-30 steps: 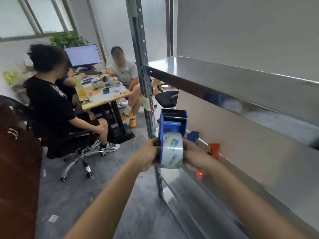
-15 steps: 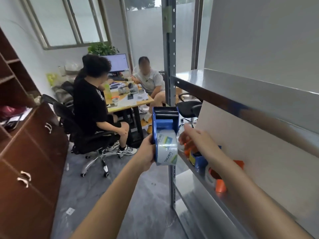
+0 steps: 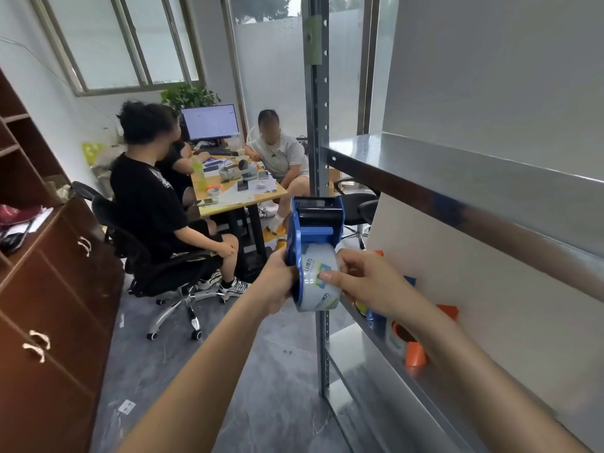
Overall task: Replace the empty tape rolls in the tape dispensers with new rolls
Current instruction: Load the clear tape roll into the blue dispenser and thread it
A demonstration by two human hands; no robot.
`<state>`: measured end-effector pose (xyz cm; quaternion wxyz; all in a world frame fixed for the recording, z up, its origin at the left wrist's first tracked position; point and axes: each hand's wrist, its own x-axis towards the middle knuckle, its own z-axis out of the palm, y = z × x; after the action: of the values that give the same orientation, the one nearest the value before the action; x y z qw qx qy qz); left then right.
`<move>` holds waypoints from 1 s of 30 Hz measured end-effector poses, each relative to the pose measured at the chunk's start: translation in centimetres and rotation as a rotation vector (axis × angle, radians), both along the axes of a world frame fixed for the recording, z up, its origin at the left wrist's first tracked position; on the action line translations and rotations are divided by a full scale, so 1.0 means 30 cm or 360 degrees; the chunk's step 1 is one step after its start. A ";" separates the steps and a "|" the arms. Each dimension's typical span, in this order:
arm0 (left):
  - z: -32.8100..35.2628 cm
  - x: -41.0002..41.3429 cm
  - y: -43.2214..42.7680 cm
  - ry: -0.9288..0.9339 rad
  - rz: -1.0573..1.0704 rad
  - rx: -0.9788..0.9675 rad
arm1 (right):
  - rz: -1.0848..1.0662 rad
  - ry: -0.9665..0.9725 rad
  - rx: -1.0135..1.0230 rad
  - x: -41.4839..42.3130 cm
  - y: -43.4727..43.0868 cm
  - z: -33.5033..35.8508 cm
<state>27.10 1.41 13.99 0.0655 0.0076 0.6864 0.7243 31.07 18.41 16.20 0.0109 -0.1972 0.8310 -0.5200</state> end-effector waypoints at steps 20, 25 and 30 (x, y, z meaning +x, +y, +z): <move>-0.089 -0.004 0.078 -0.0058 -0.0170 0.0076 | -0.0076 -0.0495 -0.0435 0.033 0.062 -0.006; -0.085 -0.009 0.075 -0.0002 -0.0264 -0.0061 | -0.0013 -0.0473 -0.0604 0.063 0.063 -0.062; -0.094 -0.011 0.089 0.0001 -0.0217 -0.0057 | -0.0004 -0.0488 -0.0721 0.071 0.059 -0.083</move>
<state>26.76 4.09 11.18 0.1146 0.0536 0.6971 0.7057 33.21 20.17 13.71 0.0918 -0.1126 0.6824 -0.7164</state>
